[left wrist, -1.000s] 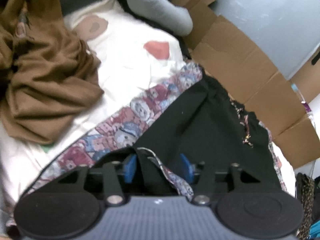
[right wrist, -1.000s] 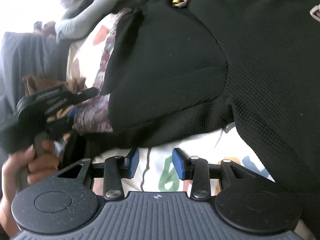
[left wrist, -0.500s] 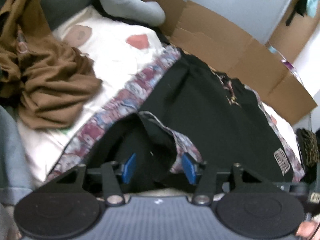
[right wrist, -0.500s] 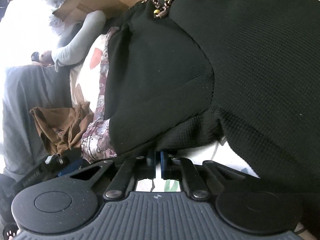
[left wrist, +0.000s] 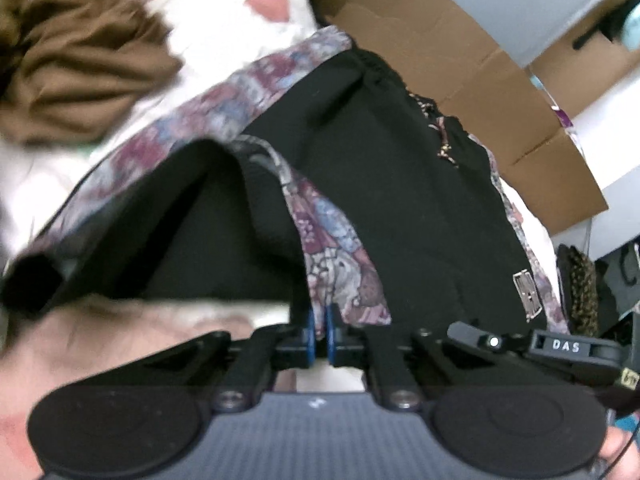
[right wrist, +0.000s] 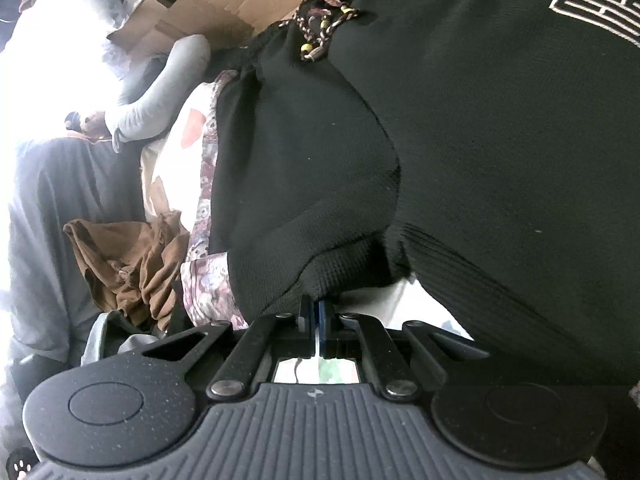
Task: Fold clothes
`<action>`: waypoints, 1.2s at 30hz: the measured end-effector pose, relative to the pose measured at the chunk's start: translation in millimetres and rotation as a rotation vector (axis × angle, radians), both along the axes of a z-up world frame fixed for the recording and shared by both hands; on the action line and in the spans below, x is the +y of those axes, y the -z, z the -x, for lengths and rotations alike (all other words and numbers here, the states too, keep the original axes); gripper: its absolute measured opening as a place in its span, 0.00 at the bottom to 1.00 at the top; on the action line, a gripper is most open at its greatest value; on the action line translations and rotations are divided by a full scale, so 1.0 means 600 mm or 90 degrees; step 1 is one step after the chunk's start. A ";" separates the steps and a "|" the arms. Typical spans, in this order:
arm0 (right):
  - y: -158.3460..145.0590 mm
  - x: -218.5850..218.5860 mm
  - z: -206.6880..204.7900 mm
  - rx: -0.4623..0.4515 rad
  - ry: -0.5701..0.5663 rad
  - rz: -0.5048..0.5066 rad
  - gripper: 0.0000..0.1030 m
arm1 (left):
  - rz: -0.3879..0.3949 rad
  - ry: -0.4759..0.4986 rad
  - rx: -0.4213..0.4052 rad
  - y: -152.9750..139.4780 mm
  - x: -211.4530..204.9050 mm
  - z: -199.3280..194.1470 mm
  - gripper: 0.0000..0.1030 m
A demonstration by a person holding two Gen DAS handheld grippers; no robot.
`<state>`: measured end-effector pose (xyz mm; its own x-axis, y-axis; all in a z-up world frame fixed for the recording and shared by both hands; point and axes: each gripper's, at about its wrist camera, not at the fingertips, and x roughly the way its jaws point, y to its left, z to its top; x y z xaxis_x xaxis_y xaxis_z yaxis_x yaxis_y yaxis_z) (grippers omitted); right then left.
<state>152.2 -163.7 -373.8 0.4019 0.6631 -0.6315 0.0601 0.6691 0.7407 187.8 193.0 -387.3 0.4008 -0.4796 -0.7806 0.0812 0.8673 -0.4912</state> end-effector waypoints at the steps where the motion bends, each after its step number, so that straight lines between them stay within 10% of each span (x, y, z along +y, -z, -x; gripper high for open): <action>1: -0.002 -0.003 0.001 0.000 -0.003 -0.003 0.00 | 0.017 -0.007 0.009 -0.002 0.005 0.006 0.05; 15: -0.007 -0.035 0.005 0.041 -0.020 -0.002 0.03 | 0.037 -0.027 0.071 0.031 0.017 0.020 0.08; 19: 0.001 -0.033 0.012 0.060 -0.036 -0.010 0.32 | 0.061 -0.032 0.079 0.035 0.023 0.029 0.17; 23: 0.012 -0.025 0.024 0.078 -0.034 -0.060 0.41 | 0.095 -0.036 0.093 0.041 0.024 0.040 0.26; 27: 0.032 0.005 0.033 0.114 -0.049 -0.089 0.41 | 0.120 -0.042 0.110 0.053 0.025 0.053 0.04; 36: 0.062 0.045 0.057 0.177 -0.025 -0.148 0.45 | 0.197 -0.052 0.131 0.047 0.012 0.081 0.02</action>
